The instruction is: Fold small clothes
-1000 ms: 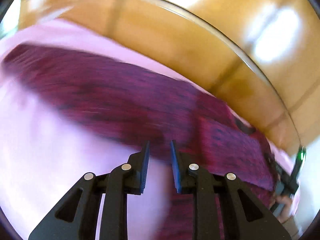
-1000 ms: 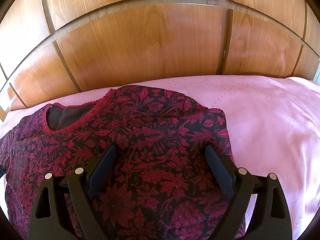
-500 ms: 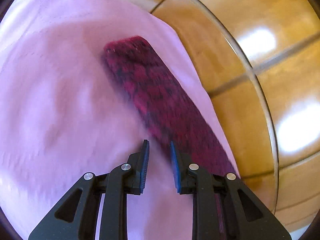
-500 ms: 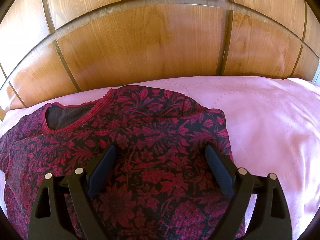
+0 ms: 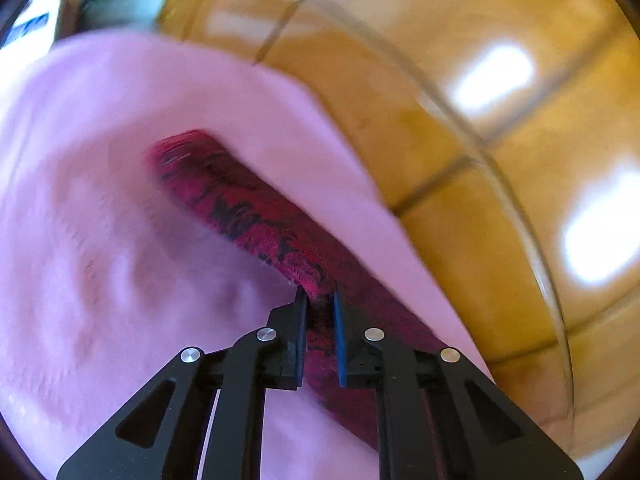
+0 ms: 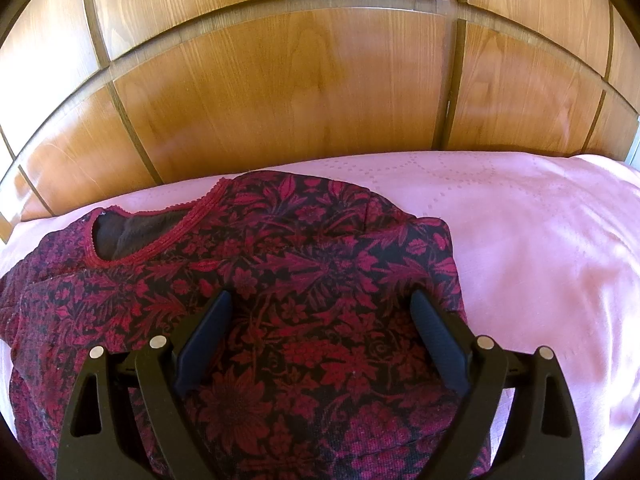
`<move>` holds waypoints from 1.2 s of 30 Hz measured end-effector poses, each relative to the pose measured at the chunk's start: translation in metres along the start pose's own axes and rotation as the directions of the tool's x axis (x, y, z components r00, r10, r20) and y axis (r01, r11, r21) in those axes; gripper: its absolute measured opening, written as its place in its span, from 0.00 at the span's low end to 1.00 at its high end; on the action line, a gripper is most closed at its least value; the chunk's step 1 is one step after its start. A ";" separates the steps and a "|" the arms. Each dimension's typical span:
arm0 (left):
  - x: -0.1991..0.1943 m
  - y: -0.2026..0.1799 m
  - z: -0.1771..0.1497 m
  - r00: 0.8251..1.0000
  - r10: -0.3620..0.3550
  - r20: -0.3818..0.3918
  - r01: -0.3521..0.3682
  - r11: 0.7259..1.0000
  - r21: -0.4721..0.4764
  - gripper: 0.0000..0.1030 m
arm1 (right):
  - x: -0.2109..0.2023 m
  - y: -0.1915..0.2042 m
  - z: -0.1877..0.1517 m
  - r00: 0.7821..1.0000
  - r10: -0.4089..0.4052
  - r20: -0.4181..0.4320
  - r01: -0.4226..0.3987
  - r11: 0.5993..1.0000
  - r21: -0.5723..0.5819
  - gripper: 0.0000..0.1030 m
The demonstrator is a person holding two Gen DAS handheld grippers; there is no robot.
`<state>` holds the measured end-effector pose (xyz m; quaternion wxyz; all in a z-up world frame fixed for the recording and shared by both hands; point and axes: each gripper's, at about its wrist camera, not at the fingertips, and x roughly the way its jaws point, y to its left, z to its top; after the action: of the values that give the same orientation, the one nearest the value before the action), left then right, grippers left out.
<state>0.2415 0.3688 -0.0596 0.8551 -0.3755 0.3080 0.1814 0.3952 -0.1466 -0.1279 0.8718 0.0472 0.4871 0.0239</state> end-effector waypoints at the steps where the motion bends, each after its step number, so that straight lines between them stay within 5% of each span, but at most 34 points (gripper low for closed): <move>1: -0.006 -0.011 -0.005 1.000 -0.015 0.009 0.014 0.999 0.037 0.10 | 0.000 0.000 0.000 1.000 0.000 0.000 0.000 1.000 0.000 0.88; 5: -0.033 -0.077 -0.049 0.994 -0.109 0.014 0.103 0.963 0.249 0.10 | 0.000 0.000 0.000 1.000 -0.001 0.000 0.001 1.000 -0.001 0.88; 11: -0.028 -0.167 -0.144 0.973 -0.199 -0.121 0.232 0.838 0.494 0.10 | 0.000 0.001 0.001 1.000 0.003 0.002 -0.003 1.000 0.002 0.88; 17: 0.009 -0.215 -0.220 0.947 -0.145 -0.285 0.291 0.761 0.579 0.16 | 0.000 -0.001 0.001 1.000 0.013 0.005 -0.014 1.000 0.010 0.88; 20: 0.009 -0.222 -0.238 0.960 -0.108 -0.258 0.254 0.725 0.640 0.23 | 0.001 -0.002 0.002 1.000 0.021 0.008 -0.021 1.000 0.016 0.88; 22: -0.001 -0.218 -0.239 0.966 -0.112 -0.234 0.241 0.724 0.647 0.23 | 0.001 -0.003 0.003 1.000 0.027 0.008 -0.027 0.999 0.019 0.89; 25: -0.015 -0.211 -0.229 0.965 -0.135 -0.225 0.247 0.757 0.605 0.23 | 0.001 -0.002 0.004 1.000 0.027 0.003 -0.027 0.999 0.019 0.89; 31: -0.025 -0.190 -0.233 0.971 -0.126 -0.202 0.226 0.756 0.614 0.23 | -0.021 0.018 0.014 0.999 -0.031 0.022 0.032 0.999 -0.041 0.89; 34: -0.023 -0.183 -0.237 0.969 -0.107 -0.222 0.225 0.754 0.618 0.24 | -0.050 0.037 0.015 0.996 0.033 0.082 -0.030 0.999 -0.034 0.89; 36: -0.019 -0.177 -0.239 0.964 -0.106 -0.243 0.236 0.762 0.604 0.34 | -0.066 0.053 0.013 0.987 0.138 0.086 -0.136 0.990 -0.029 0.89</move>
<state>0.2303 0.0718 -0.0791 0.9097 -0.1116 0.3970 -0.0481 0.3717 -0.0999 -0.0601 0.8892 0.0714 0.4435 0.0871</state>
